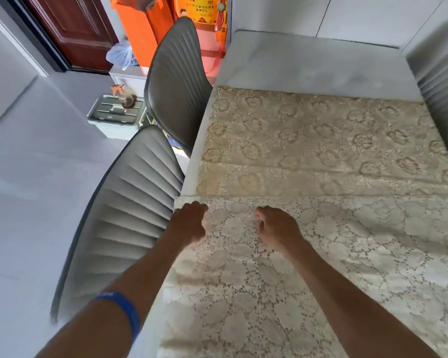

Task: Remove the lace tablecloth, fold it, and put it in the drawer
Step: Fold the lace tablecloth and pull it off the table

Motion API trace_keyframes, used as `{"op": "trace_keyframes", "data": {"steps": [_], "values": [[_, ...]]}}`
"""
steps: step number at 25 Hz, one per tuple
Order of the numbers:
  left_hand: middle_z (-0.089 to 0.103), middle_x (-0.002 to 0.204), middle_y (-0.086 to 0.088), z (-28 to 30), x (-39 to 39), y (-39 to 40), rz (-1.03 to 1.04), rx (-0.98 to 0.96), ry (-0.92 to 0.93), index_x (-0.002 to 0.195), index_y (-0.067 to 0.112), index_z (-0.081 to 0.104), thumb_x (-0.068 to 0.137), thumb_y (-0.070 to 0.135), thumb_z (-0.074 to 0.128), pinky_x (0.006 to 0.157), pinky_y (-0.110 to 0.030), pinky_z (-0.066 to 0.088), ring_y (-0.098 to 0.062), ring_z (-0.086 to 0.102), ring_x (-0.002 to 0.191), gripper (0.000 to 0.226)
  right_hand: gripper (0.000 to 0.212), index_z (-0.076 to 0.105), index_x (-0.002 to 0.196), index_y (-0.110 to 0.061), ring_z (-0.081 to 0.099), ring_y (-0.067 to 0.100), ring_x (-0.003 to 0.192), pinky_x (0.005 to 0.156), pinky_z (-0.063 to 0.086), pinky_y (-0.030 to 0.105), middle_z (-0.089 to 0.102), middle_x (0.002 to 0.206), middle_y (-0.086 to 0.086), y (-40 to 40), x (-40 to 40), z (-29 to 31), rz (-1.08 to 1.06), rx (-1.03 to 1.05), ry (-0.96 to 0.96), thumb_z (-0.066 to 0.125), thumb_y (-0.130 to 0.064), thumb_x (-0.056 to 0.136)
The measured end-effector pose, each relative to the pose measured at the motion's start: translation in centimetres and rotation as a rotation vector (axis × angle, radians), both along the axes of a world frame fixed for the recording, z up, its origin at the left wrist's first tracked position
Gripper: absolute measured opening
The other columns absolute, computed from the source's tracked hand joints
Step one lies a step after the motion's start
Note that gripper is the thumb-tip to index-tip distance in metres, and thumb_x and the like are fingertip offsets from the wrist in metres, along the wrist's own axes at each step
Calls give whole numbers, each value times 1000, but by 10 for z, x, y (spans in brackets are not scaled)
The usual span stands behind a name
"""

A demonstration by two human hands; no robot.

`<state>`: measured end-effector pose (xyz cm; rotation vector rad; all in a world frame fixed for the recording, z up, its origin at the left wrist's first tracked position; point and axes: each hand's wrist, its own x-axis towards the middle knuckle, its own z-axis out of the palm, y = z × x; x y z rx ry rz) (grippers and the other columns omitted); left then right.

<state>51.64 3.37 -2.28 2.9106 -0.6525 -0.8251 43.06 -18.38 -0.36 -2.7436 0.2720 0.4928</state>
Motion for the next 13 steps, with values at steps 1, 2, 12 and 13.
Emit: {"op": "trace_keyframes", "data": {"steps": [1, 2, 12, 13], "values": [[30, 156, -6, -9, 17, -1, -53, 18, -21, 148, 21, 30, 84, 11, 57, 113, -41, 32, -25, 32, 141, 70, 31, 56, 122, -20, 59, 23, 105, 87, 51, 36, 62, 123, 2, -8, 21, -9, -8, -21, 0, 54, -13, 92], [21, 160, -6, -14, 31, -3, -84, 28, -28, 151, 23, 24, 82, 14, 61, 116, -43, 27, -26, 26, 144, 79, 40, 52, 130, -19, 56, 26, 113, 91, 50, 38, 55, 134, 3, -20, 37, -14, -11, -52, 23, 57, -12, 91], [54, 106, 4, -2, 66, -24, -208, -84, -87, 97, 26, 61, 93, 29, 56, 81, -37, 43, -22, 55, 101, 7, 42, 49, 116, -21, 55, 25, 102, 80, 51, 38, 51, 118, 4, -139, 35, -10, 4, -336, 254, 69, -25, 79], [55, 105, 4, -1, 64, -24, -201, -140, -57, 95, 25, 60, 94, 29, 54, 79, -36, 44, -22, 57, 98, 7, 46, 49, 118, -22, 52, 25, 107, 84, 50, 40, 47, 124, 3, -146, 30, -11, -2, -333, 227, 71, -25, 77]]}}
